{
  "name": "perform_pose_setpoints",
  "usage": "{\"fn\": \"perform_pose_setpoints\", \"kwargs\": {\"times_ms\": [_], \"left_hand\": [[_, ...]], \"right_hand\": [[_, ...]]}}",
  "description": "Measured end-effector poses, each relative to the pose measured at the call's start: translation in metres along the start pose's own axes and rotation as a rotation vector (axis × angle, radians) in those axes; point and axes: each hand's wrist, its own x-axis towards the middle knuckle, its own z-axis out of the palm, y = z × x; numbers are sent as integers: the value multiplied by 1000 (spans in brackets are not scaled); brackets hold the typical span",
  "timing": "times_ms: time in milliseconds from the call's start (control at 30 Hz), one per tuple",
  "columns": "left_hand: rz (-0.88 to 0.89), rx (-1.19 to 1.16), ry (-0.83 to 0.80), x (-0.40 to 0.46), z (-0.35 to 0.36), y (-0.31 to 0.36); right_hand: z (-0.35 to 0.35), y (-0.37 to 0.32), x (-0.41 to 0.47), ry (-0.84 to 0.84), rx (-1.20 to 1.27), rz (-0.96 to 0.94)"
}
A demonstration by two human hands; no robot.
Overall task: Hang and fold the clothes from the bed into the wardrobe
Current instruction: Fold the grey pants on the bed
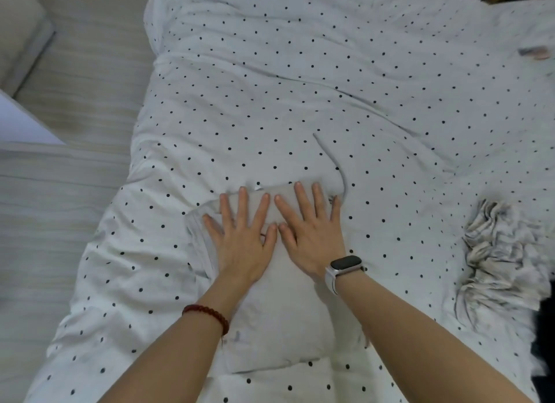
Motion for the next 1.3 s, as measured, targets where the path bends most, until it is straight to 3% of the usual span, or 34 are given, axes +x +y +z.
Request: {"fn": "perform_pose_setpoints", "kwargs": {"times_ms": [100,233,333,433,500,567,833,900,1000,1133,1300], "left_hand": [[-13,88,-120,7,12,-1],[-7,35,-190,17,10,-2],[4,-114,-54,-1,-7,-5],[-248,-271,90,-41,-20,-19],[-495,-438,10,-71,-19,-33],[-633,-633,-52,-86,-13,-45],[-557,-1070,-137,-73,-6,-33],[-560,-1031,-25,-75,-9,-28],[-530,-755,178,-87,-24,-9],[-400,-476,277,-111,-58,8],[-271,-391,431,-149,-106,0]], "right_hand": [[19,6,1,-82,-38,25],[16,6,8,-138,-7,29],[-2,-1,-2,-114,145,84],[-19,-4,-37,60,396,299],[-28,-5,-62,32,547,462],[-32,-8,-75,-40,586,560],[-25,-11,-60,-110,621,643],[-28,-14,-62,-51,628,616],[-38,-26,-70,65,608,543],[-67,-45,-80,118,623,370],[-113,-88,-96,141,587,66]]}}
